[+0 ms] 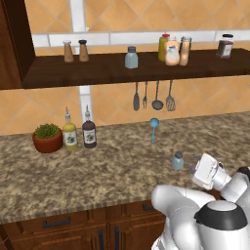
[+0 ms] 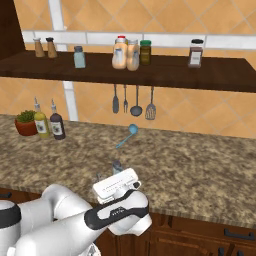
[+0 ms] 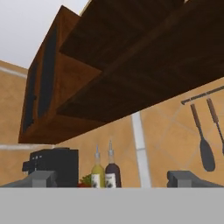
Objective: Put the shaker and condiment bottle from the counter next to their counterparts in the cabinet.
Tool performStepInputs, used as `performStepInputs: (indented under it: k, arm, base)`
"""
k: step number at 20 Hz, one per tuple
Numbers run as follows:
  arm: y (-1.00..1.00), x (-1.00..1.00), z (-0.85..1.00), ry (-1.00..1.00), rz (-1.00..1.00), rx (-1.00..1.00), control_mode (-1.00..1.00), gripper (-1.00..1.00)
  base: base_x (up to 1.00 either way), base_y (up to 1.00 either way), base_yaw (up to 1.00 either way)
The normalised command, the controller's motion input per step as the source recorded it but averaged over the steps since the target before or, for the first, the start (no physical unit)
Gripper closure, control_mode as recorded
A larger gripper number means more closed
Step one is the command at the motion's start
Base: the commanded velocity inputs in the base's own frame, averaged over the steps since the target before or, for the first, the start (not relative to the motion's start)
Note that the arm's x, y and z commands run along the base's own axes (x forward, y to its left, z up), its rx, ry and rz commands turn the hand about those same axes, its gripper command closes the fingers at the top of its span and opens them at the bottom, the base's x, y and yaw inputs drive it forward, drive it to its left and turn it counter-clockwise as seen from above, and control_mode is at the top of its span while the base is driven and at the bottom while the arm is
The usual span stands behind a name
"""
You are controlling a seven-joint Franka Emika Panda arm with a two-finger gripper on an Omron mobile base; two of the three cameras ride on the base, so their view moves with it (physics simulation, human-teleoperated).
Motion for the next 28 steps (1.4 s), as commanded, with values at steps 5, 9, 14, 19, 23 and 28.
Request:
performStepInputs:
  k: [5,9,14,19,23,28]
  arm:
    - [-0.14,0.02,-0.02,0.08,-0.01,0.0,-1.0,-1.0]
    - [-0.11,0.0,-0.03,0.08,-0.01,0.0,-1.0,-1.0]
    - [0.0,0.14,-0.08,0.15,-0.01,0.0,-1.0,-1.0]
    - [0.0,0.18,-0.11,0.18,0.0,0.0,-1.0,-1.0]
    - [0.0,0.15,0.0,0.13,0.0,0.0,-1.0,-1.0]
    - [0.0,0.08,-0.13,0.06,0.0,-0.01,-1.0,-1.0]
  base:
    - [0.0,0.0,0.0]
    - [0.0,0.0,0.0]
    - [0.0,0.0,0.0]
    - [0.0,0.0,0.0]
    - [0.0,0.0,0.0]
    - [0.0,0.0,0.0]
